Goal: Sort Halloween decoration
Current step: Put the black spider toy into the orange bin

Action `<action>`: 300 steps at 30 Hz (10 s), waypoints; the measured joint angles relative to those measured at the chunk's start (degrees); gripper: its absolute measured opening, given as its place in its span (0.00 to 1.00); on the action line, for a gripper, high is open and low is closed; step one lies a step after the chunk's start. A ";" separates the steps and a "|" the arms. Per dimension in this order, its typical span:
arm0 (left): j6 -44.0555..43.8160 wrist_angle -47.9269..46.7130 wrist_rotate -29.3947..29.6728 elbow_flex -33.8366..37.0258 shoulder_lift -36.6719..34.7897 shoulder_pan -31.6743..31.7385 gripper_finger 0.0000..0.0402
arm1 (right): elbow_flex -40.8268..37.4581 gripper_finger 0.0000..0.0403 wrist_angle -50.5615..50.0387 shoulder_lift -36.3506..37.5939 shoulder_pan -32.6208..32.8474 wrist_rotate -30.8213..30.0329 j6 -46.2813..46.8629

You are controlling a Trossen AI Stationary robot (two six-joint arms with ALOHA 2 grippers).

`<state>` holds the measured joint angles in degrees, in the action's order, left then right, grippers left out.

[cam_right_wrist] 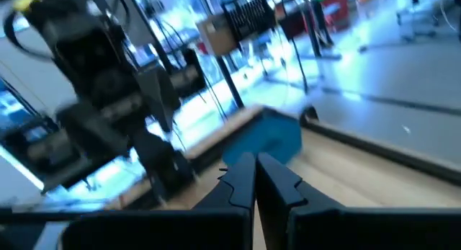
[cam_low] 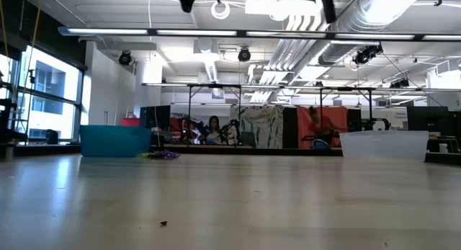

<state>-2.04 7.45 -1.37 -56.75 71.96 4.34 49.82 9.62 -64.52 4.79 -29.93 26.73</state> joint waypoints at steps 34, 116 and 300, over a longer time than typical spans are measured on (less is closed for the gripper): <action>11.23 9.15 10.97 0.00 3.13 -0.24 0.19 | 11.98 0.00 7.43 -14.36 -4.93 9.02 -8.79; -58.32 -61.82 -1.81 -0.02 -1.30 -50.11 0.32 | 11.93 0.62 -27.81 -0.76 -14.20 8.48 -4.43; 9.35 -54.06 0.09 -12.52 34.96 26.92 0.29 | 11.93 0.62 -17.77 -0.80 -11.38 20.87 0.41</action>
<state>7.31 -46.61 -1.28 -69.28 106.91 31.26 61.76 -8.16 -65.32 -6.59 -9.06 27.14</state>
